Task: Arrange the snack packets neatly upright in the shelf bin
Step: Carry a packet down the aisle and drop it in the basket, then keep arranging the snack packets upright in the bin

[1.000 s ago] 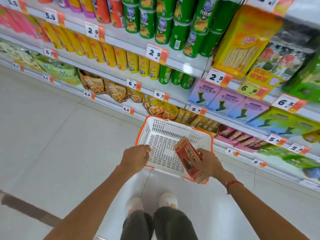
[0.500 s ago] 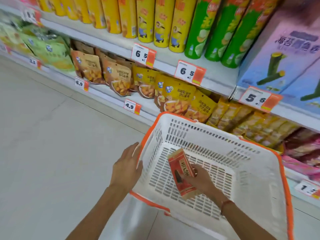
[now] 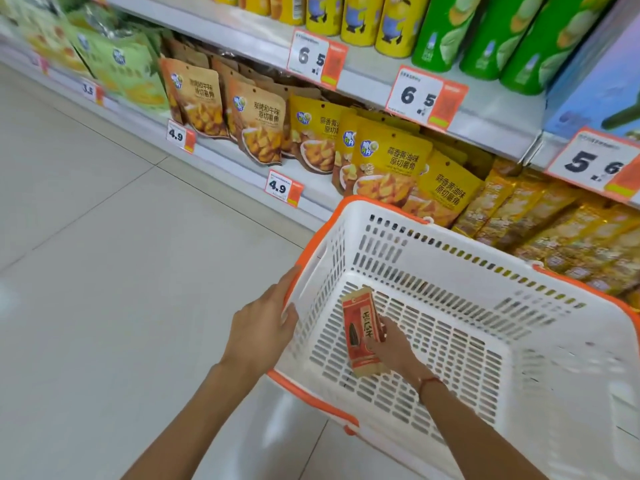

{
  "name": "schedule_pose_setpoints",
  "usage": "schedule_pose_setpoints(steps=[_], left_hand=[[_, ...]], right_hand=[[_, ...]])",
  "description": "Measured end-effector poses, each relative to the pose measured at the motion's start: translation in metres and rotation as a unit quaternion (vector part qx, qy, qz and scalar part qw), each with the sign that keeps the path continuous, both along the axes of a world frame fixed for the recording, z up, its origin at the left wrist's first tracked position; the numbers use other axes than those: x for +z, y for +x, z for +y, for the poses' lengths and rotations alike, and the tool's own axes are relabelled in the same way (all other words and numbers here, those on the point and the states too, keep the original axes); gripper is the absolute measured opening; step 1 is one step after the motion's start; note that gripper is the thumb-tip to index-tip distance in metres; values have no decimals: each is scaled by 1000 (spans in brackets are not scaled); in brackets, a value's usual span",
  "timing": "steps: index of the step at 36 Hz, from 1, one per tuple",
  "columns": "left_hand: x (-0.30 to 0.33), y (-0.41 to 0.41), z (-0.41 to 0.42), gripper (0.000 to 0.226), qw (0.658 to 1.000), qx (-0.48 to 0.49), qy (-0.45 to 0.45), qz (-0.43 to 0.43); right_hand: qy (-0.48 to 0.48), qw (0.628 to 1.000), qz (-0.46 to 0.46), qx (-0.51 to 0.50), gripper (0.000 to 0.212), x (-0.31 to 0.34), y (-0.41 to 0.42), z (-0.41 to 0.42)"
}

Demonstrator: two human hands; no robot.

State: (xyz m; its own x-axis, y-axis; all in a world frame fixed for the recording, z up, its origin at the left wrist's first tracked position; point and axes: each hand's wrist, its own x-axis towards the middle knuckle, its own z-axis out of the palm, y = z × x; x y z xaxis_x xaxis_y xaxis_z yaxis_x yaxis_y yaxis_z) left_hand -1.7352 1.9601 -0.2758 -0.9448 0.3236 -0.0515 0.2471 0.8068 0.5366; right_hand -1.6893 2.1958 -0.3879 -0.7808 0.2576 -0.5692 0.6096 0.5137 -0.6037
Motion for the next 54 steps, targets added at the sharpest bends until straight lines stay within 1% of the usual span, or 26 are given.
schedule_pose_setpoints(steps=[3,7,10,12,14,16,19,20,22,23,25,26,28,31,33,37,40,44,49,54], left_hand=[[1,1,-1,57,1000,-3,8,-17],[-1,2,-3,58,1000,0,7,-28],[1,3,-2,59,999,1,3,-33],[3,4,-1,59,999,0,-1,-47],[7,5,0,59,998,-10,-17,-56],[13,4,0,61,996,-29,-54,-71],[32,1,-5,65,986,-35,-123,-107],[42,0,-9,67,983,-27,-136,-121],[66,1,-17,67,979,1,-141,-145],[77,3,-21,64,978,14,-142,-152],[102,7,-27,56,976,27,-148,-160],[115,10,-29,51,974,26,-152,-164],[141,18,-31,45,971,14,-158,-179],[181,31,-34,37,963,-2,-165,-215],[209,38,-36,34,957,-20,-171,-232],[272,52,-46,29,948,-51,-149,-275],[320,66,-59,31,934,-83,-167,-305],[389,93,-77,31,924,-102,-177,-323],[462,124,-105,31,930,-42,-140,-339],[512,163,-133,30,931,51,-106,-345]], right_hand=[[34,999,9,-8,46,-1,0,2],[56,998,2,10,48,7,0,8],[59,998,11,-6,55,12,2,22],[52,998,20,-18,47,16,5,36],[70,998,7,7,32,28,9,46],[77,997,9,27,22,46,14,50],[74,996,1,45,23,84,19,50],[70,996,5,48,25,96,19,49],[65,996,0,57,21,126,18,42],[66,995,-10,72,20,142,17,37],[89,987,-39,131,25,176,14,26],[99,978,-54,173,28,193,13,20],[88,958,-96,255,35,230,14,6],[81,922,-180,334,42,288,19,-14],[89,906,-191,367,41,328,21,-27],[109,905,-188,367,38,401,26,-49],[118,904,-192,365,38,451,32,-65],[129,887,-190,400,37,521,43,-91],[119,879,-173,427,34,593,55,-124],[114,854,-161,481,33,637,64,-163]])
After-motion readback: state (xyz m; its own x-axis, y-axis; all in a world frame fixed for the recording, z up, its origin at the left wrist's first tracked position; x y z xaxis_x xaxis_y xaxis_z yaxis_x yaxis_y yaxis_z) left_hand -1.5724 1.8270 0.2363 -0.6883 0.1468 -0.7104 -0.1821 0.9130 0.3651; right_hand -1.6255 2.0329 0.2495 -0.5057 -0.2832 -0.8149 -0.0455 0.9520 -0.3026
